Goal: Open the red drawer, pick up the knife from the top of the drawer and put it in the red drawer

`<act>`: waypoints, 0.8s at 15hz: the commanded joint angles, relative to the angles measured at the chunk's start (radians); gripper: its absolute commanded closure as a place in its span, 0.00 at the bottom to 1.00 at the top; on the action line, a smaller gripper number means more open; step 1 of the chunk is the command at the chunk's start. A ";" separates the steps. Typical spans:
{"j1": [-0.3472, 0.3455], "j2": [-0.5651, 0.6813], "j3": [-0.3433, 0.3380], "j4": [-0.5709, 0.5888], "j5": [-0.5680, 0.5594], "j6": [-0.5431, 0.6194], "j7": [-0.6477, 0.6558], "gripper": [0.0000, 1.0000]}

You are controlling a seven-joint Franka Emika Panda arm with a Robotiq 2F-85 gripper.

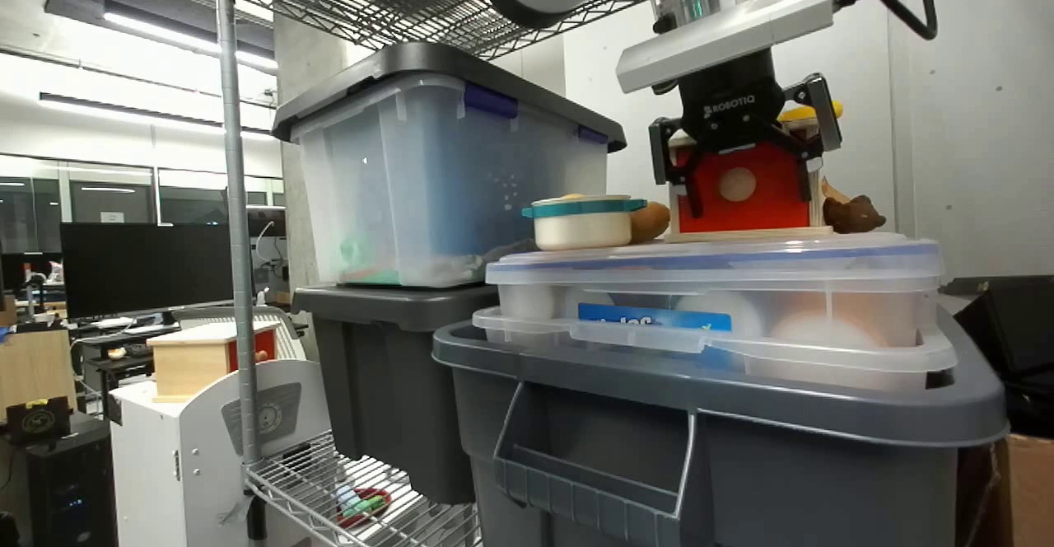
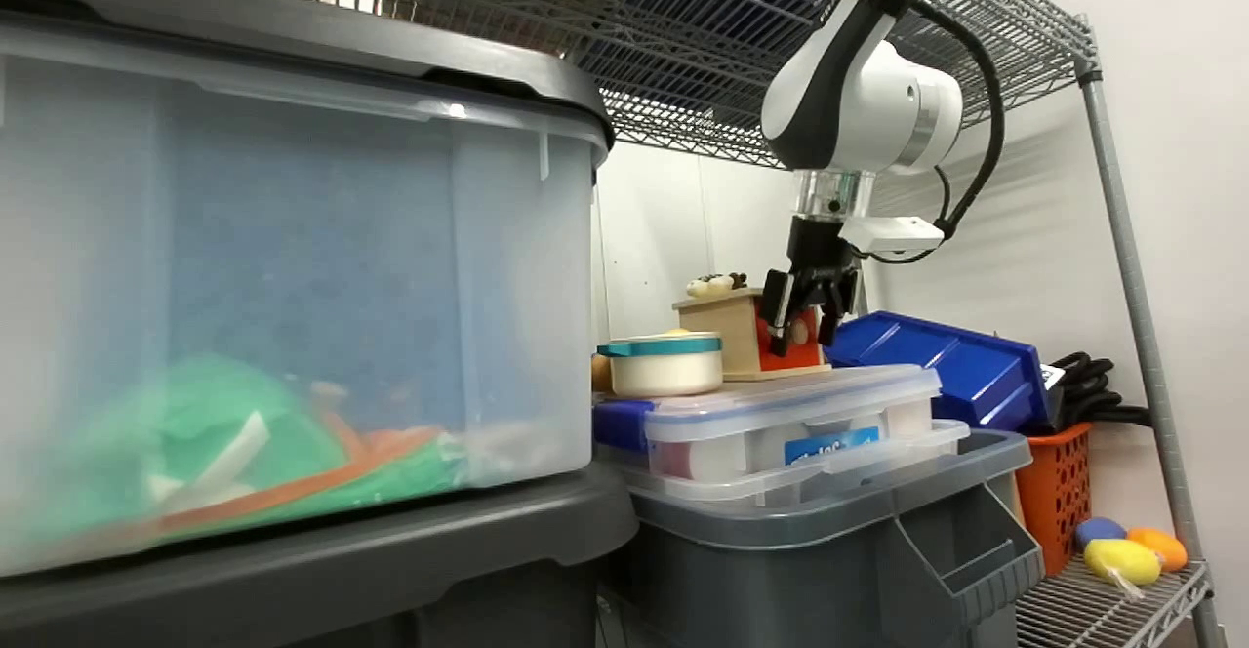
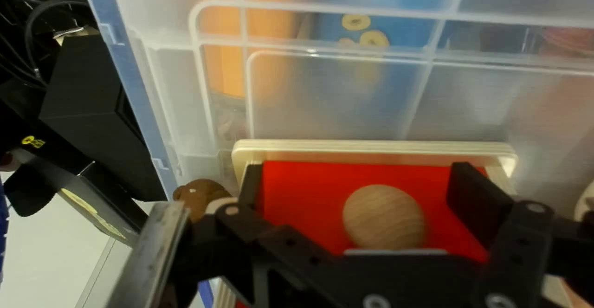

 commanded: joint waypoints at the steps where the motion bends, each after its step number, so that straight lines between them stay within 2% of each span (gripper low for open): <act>1: -0.030 0.021 0.026 0.049 0.029 -0.032 -0.043 0.00; 9: -0.032 0.007 0.034 0.048 0.029 -0.029 -0.053 0.01; 12: -0.030 0.001 0.038 0.048 0.028 -0.029 -0.055 0.28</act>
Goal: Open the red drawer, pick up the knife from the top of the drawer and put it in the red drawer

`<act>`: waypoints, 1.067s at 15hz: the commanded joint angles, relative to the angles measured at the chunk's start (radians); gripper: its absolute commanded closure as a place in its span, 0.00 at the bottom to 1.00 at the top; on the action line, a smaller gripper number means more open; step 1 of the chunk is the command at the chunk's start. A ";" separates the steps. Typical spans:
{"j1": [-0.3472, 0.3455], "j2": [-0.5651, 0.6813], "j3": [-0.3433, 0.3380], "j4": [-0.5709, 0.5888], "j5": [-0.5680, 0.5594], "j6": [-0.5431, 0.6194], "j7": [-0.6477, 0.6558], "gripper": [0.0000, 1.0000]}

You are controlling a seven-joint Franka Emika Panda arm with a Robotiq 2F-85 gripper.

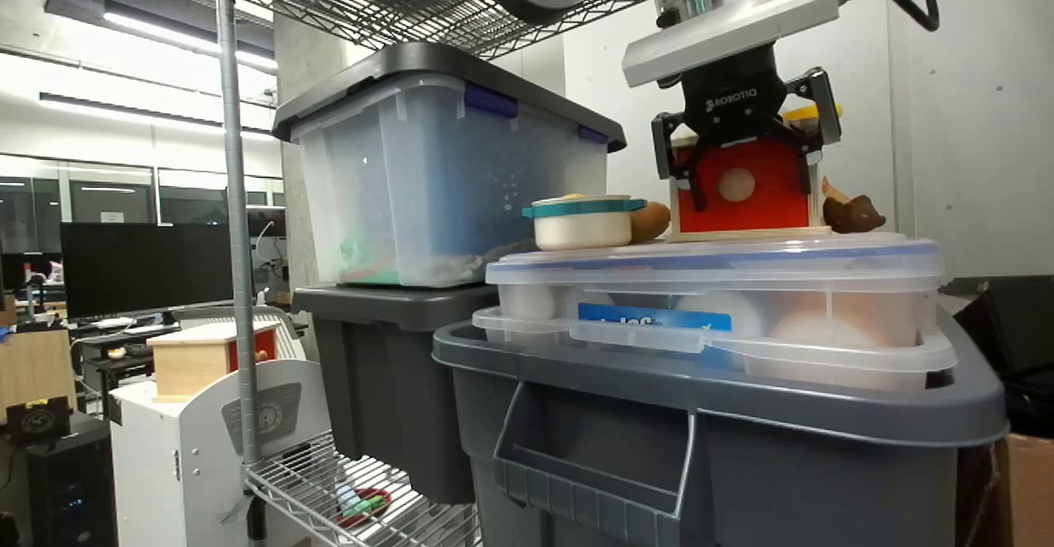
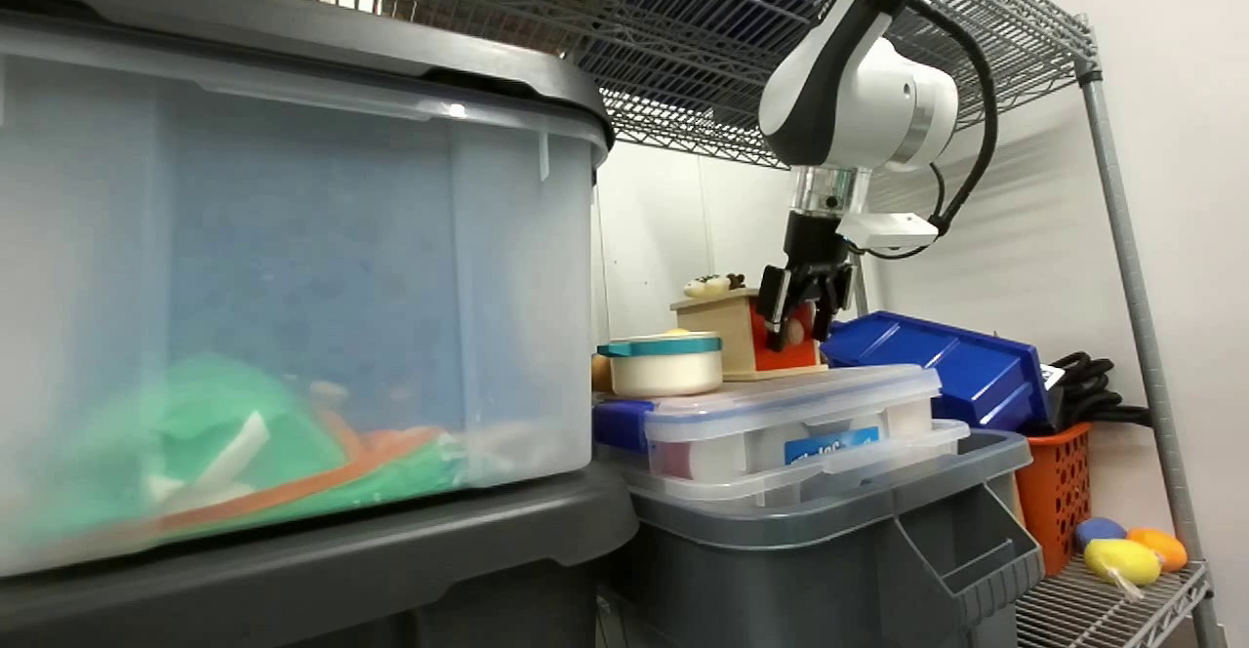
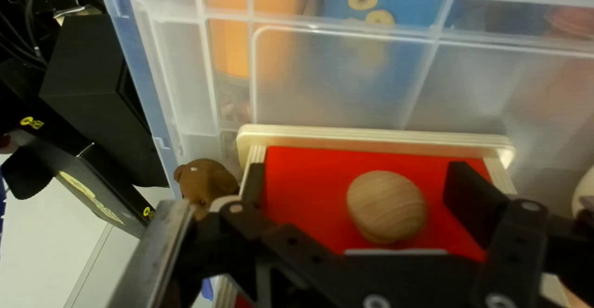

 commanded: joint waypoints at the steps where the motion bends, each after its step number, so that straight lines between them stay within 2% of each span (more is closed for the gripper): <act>1: -0.018 -0.006 0.025 0.028 0.028 -0.028 -0.035 0.34; 8: -0.019 -0.008 0.033 0.031 0.031 -0.026 -0.043 0.88; 16: -0.020 -0.016 0.034 0.021 0.031 -0.023 -0.054 0.88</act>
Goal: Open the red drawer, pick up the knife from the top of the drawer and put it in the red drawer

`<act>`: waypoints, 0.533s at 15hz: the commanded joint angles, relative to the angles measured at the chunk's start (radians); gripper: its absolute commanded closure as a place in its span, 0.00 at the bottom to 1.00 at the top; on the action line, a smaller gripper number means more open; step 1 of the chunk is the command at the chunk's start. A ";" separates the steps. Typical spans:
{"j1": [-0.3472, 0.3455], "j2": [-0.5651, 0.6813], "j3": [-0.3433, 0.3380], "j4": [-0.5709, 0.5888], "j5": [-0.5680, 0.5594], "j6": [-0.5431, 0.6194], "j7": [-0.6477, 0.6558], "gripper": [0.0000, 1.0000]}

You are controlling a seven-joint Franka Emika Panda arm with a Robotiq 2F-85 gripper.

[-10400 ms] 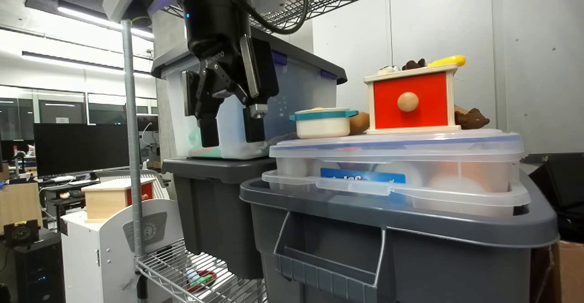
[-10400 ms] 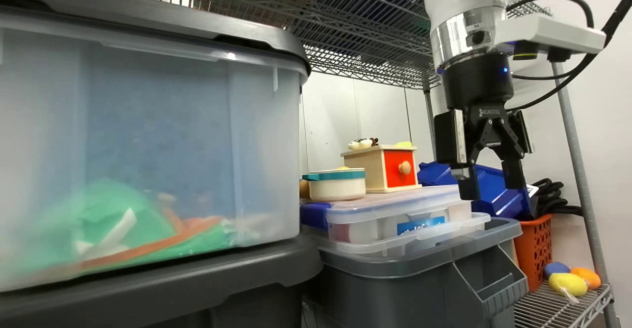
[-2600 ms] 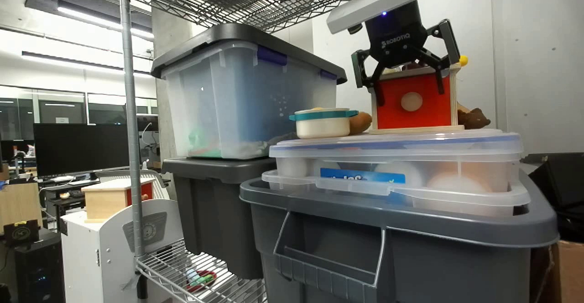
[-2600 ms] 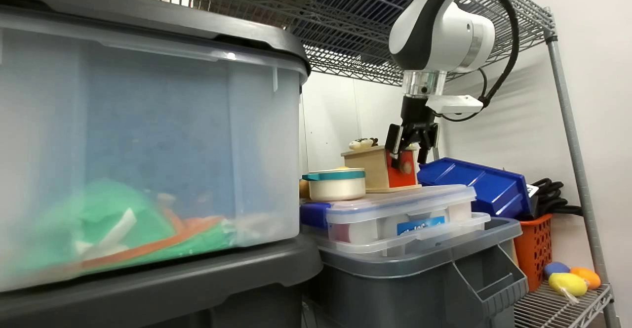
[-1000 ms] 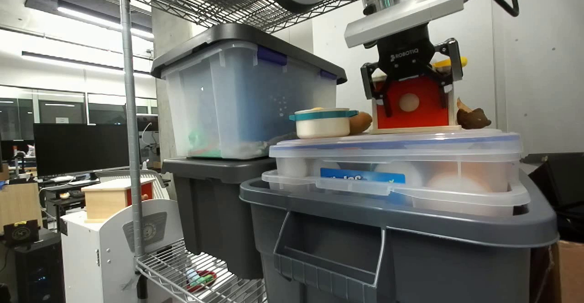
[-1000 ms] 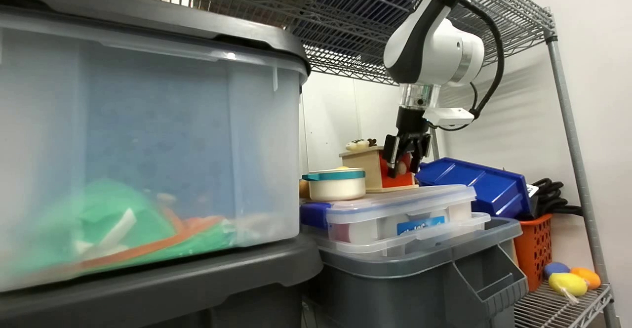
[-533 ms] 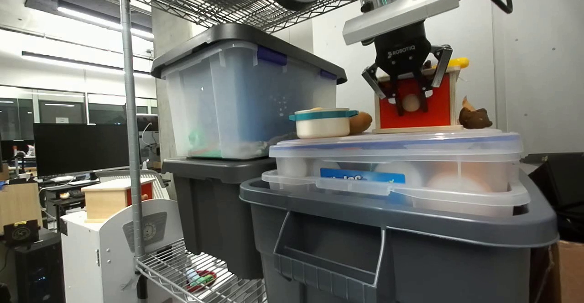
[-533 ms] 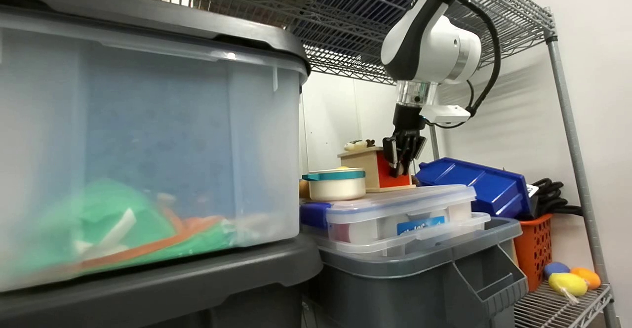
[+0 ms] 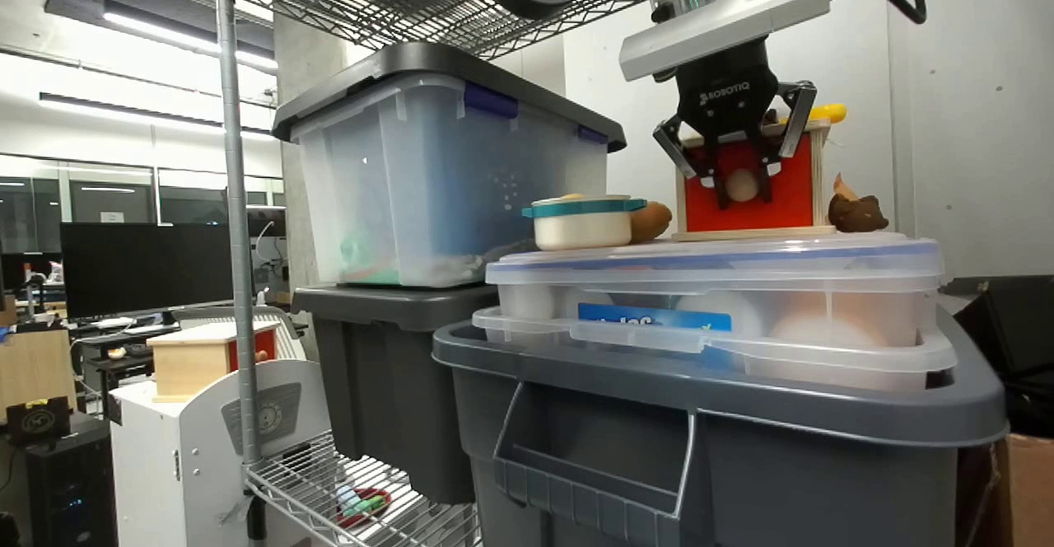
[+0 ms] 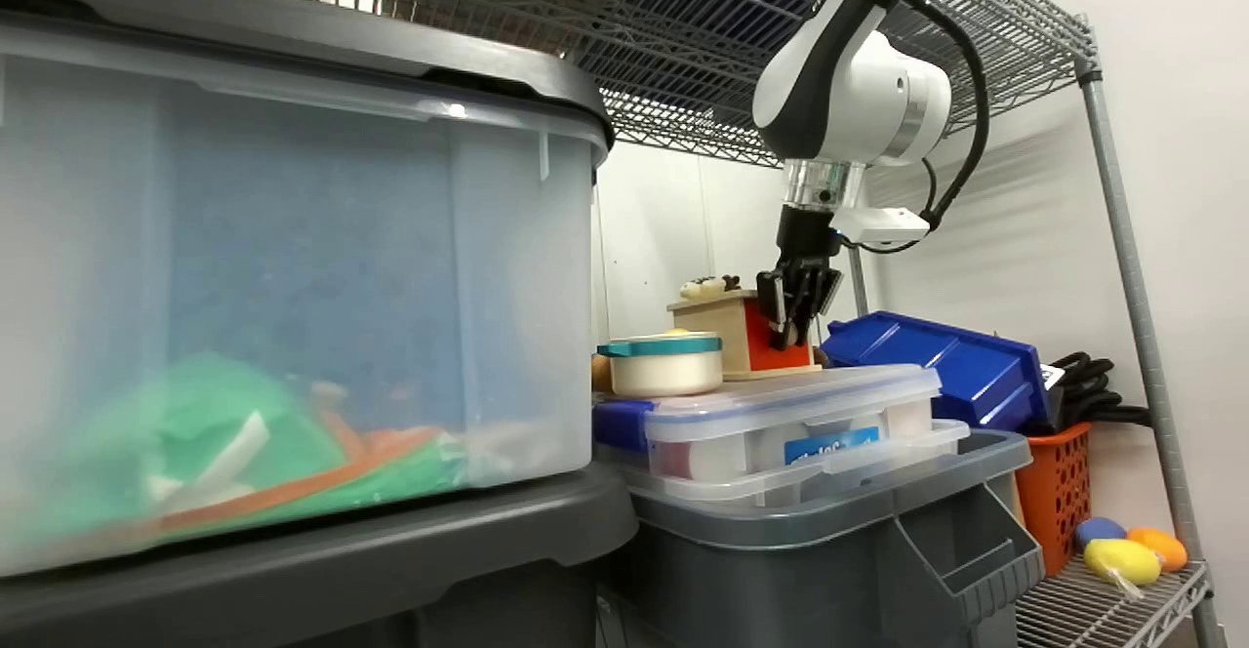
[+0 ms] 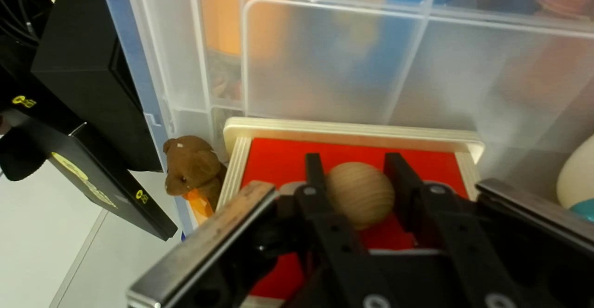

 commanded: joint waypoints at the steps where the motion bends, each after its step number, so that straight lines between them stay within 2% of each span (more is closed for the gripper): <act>1: -0.018 -0.019 0.022 0.003 0.030 -0.023 -0.041 0.88; 8: -0.020 -0.050 0.023 -0.028 0.039 -0.022 -0.042 0.88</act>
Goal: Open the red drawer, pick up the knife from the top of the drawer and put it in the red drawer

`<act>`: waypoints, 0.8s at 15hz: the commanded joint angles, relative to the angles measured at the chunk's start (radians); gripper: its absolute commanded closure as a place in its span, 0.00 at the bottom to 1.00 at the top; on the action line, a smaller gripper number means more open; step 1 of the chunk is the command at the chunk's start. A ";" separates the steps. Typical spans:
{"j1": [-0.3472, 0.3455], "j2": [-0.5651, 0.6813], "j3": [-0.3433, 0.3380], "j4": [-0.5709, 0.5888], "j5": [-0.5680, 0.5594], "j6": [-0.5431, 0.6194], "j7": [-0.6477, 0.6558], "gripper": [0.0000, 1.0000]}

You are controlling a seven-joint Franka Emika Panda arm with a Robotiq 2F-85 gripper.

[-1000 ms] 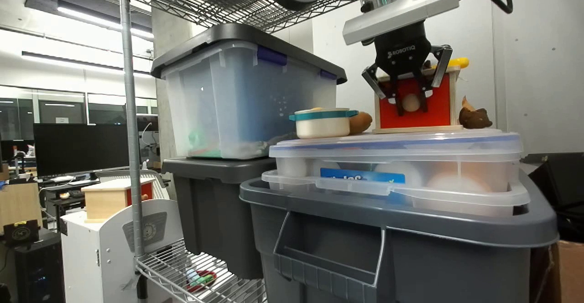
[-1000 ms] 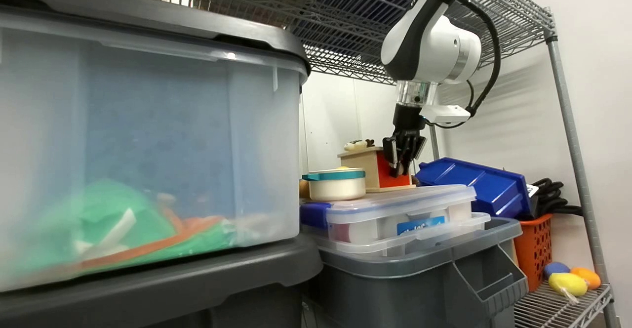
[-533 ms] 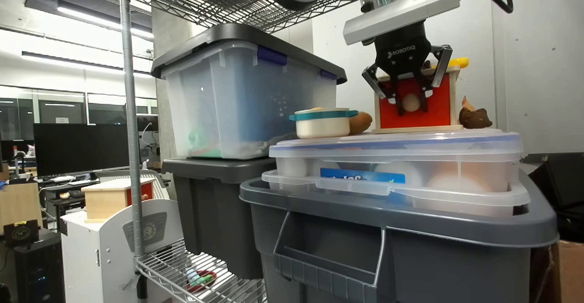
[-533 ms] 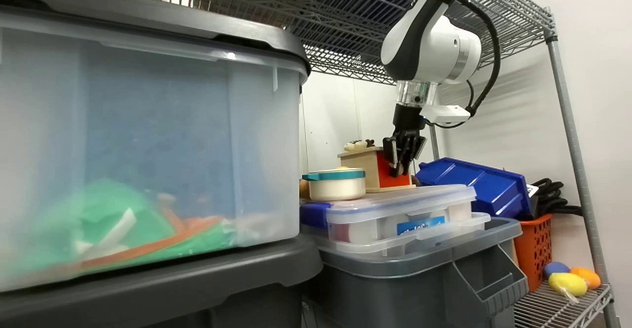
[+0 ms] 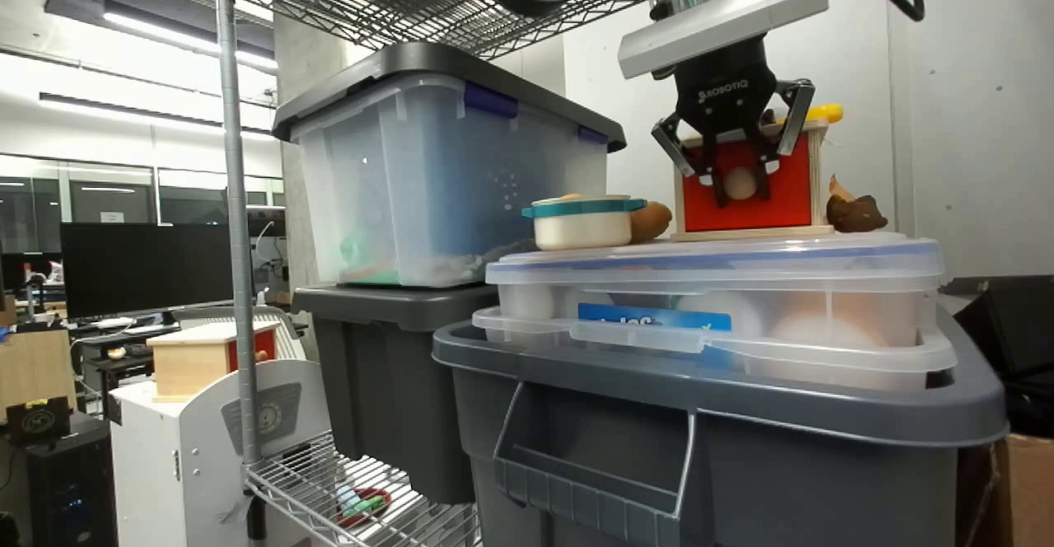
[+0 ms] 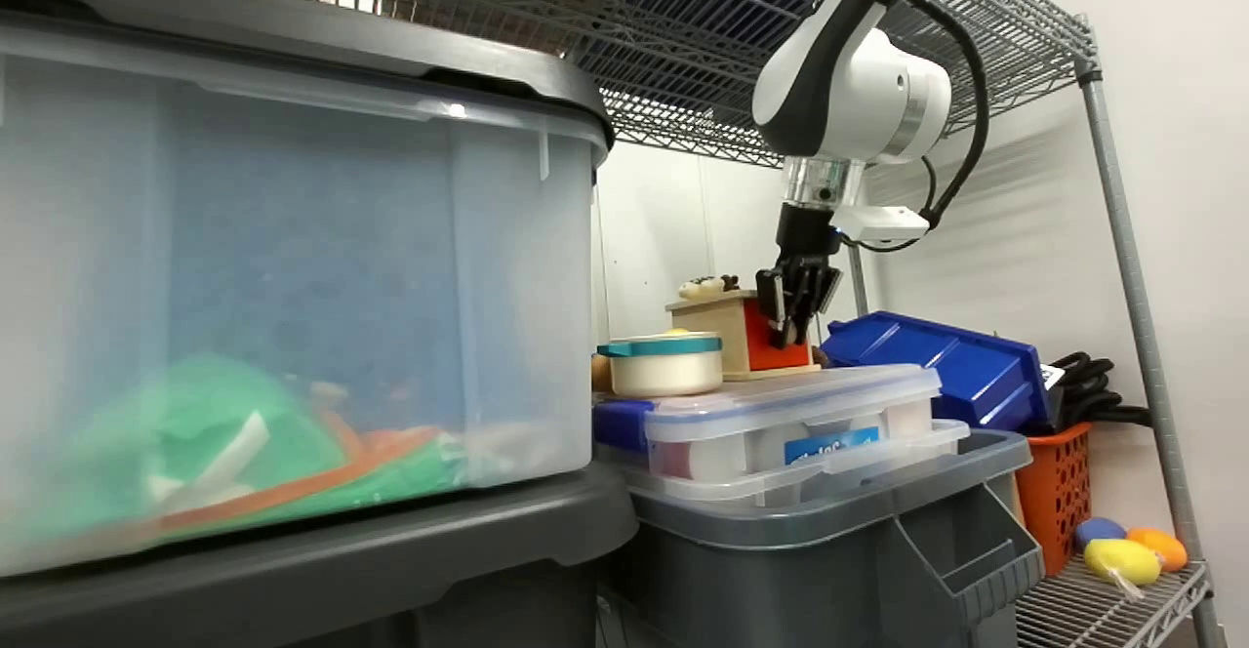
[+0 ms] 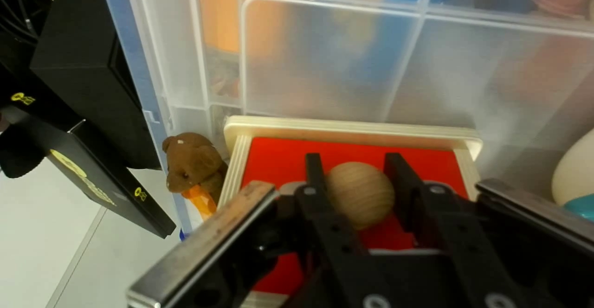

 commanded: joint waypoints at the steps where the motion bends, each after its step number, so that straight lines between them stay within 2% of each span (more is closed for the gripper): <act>1: -0.019 -0.052 0.022 -0.034 0.037 -0.018 -0.036 0.88; 12: -0.013 -0.124 0.016 -0.154 0.082 0.000 -0.045 0.88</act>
